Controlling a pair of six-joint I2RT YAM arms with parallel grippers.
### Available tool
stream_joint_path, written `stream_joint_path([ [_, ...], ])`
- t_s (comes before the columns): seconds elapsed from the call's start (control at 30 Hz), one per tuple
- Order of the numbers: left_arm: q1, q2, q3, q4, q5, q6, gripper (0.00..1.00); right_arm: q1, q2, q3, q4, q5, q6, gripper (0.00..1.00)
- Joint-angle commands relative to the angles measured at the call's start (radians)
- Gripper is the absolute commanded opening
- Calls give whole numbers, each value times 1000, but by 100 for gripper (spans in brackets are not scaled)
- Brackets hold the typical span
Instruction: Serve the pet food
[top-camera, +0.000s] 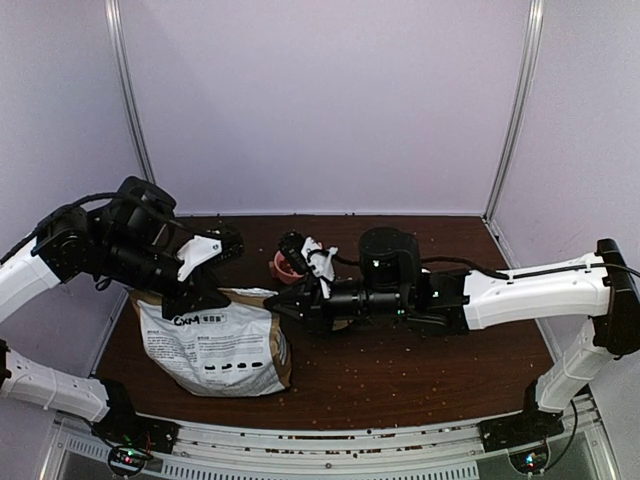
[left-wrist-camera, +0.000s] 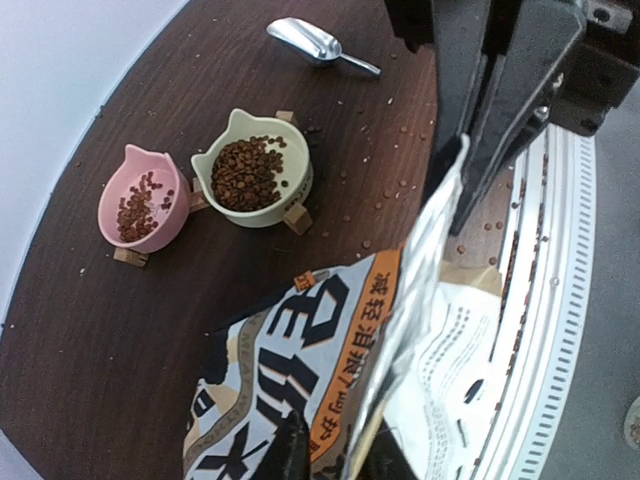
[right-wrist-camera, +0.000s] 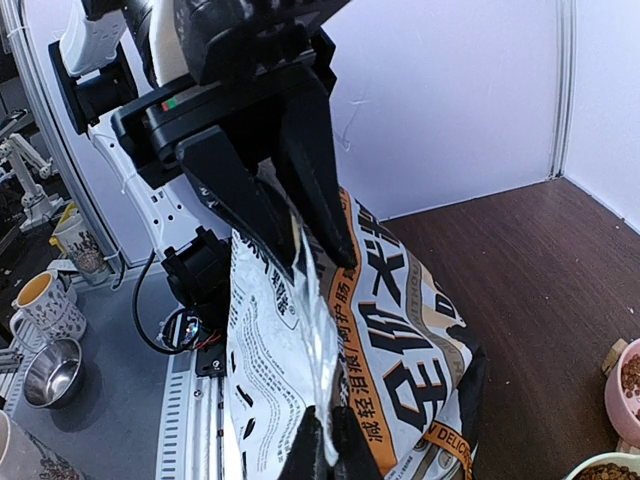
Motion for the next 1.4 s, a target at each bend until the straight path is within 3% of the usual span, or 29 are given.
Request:
stream_joint_path([
  [0.0,48,-28,-30,-76,-248,-20,25,-14,-94,-16,39,6,-3,0],
  [0.1,66,-44,-37,-76,-261,-22,22,-15,-96,-21,46,4,-3,0],
  [0.13,71,-48,-41,-76,-264,-23,15,-13,-96,-23,48,2,-4,0],
  [0.17,78,-53,-46,-77,-264,-22,0,-14,-97,-24,50,1,-3,0],
  [0.27,92,-62,-60,-81,-285,-28,0,-15,-99,-27,53,-2,-5,0],
  [0.33,103,-73,-68,-80,-317,-32,17,-14,-102,-30,57,-3,-7,0],
  [0.37,110,-77,-69,-80,-327,-33,18,-14,-101,-30,58,-5,-7,0],
  [0.5,150,-96,-75,-77,-329,-35,19,-14,-99,-27,62,-12,-7,0],
  [0.53,156,-100,-78,-76,-330,-35,16,-15,-100,-28,62,-14,-6,0],
  [0.6,170,-107,-83,-73,-322,-33,1,-14,-100,-28,63,-15,-7,0],
  [0.63,179,-109,-83,-73,-322,-33,0,-15,-102,-29,63,-15,-9,0],
  [0.73,199,-116,-83,-69,-332,-34,1,-15,-103,-30,62,-15,-11,0],
  [0.77,205,-118,-83,-68,-339,-34,13,-14,-103,-31,62,-15,-11,0],
  [0.87,218,-119,-82,-66,-359,-33,19,-15,-103,-31,63,-16,-9,0],
  [0.93,223,-117,-87,-66,-380,-32,19,-15,-103,-33,64,-16,-9,0],
  [1.03,237,-117,-92,-63,-387,-30,0,-14,-105,-31,66,-16,-8,0],
  [1.13,252,-119,-92,-61,-415,-30,2,-15,-108,-33,66,-15,-8,0],
  [1.23,268,-117,-90,-60,-451,-33,21,-15,-108,-33,66,-16,-8,0],
  [1.27,275,-116,-89,-58,-451,-33,22,-15,-107,-33,67,-15,-8,0],
  [1.33,291,-115,-90,-53,-454,-30,18,-15,-106,-33,68,-16,-7,0],
  [1.37,297,-112,-94,-51,-456,-29,8,-14,-106,-34,68,-16,-6,0],
])
